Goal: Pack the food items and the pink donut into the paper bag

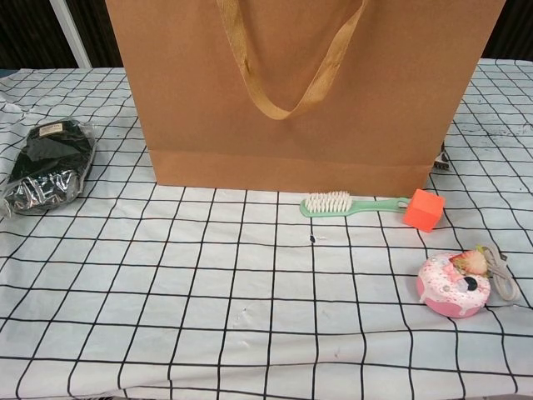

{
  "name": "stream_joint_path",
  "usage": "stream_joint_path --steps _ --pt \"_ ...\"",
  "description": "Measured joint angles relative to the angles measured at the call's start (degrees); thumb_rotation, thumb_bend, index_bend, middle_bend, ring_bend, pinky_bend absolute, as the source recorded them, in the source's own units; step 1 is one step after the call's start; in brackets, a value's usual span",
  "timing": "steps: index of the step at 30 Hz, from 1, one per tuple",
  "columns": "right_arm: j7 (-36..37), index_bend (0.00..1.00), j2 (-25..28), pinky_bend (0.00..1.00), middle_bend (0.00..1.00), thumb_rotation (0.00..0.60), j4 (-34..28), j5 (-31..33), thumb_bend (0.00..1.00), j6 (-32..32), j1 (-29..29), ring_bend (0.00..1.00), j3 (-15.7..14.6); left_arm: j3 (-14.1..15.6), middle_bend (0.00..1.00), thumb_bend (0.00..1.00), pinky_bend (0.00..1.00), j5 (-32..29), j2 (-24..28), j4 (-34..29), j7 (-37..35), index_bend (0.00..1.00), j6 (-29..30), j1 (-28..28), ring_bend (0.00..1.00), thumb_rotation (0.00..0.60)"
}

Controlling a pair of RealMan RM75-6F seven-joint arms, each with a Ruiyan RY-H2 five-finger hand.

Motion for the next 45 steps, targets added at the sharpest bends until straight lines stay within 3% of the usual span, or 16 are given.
stream_joint_path --steps 3,6,12,24,29,45 --pt "0.80 0.01 -0.86 0.24 0.09 0.600 0.51 -6.33 0.16 -1.79 -4.02 0.20 -5.36 -0.19 0.05 0.09 0.00 -0.07 -0.15 0.21 -0.36 0.10 0.14 0.01 0.00 0.600" --pt "1.78 0.01 -4.18 0.24 0.09 0.600 1.66 -11.92 0.16 -5.99 -6.24 0.20 -8.83 -0.44 0.05 0.09 0.00 -0.13 -0.35 0.53 -0.87 0.10 0.43 0.06 0.00 0.600" --pt "0.23 0.01 -15.49 0.23 0.09 0.600 5.53 -16.37 0.16 -11.04 -7.44 0.20 -11.82 -0.68 0.05 0.09 0.00 -0.57 -0.38 0.84 -1.22 0.09 0.21 0.06 0.00 0.600" --pt "-8.08 0.06 -31.60 0.23 0.15 0.600 10.16 -14.12 0.16 -16.70 -4.72 0.23 -12.40 -0.86 0.05 0.09 0.00 -0.93 -0.16 0.64 -1.55 0.09 0.28 0.28 0.00 0.600" --pt "-10.49 0.10 -35.36 0.23 0.19 0.600 10.80 -13.33 0.16 -16.51 -4.02 0.27 -12.44 -0.93 0.05 0.09 0.00 -1.18 -0.15 0.57 -1.42 0.08 0.06 0.26 0.00 0.600" --pt "-14.59 0.13 -45.19 0.23 0.20 0.600 16.52 -13.81 0.16 -14.60 -3.16 0.27 -12.88 -0.99 0.05 0.09 0.00 -1.38 -0.37 0.16 -0.70 0.08 -0.09 0.31 0.00 0.600"
